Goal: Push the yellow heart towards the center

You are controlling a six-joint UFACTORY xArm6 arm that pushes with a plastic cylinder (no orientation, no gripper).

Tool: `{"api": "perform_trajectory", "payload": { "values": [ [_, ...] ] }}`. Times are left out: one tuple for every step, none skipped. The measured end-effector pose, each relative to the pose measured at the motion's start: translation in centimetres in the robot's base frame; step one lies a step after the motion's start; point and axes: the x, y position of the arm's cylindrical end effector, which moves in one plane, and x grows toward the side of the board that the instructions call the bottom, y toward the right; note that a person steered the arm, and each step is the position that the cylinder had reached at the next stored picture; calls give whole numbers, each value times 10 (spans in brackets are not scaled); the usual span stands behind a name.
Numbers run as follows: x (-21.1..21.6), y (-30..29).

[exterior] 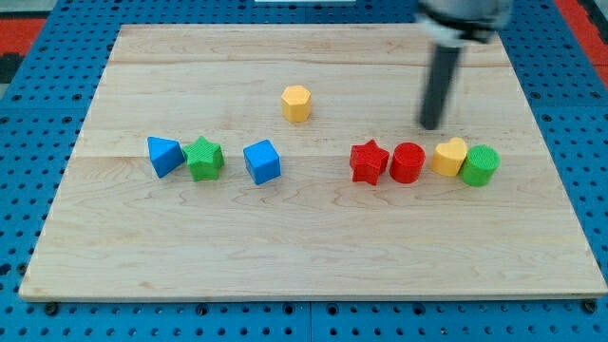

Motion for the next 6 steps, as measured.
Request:
{"api": "perform_trajectory", "payload": {
  "values": [
    [33, 27],
    [62, -31],
    [94, -21],
    [91, -64],
    [47, -120],
    [24, -140]
  ]
}}
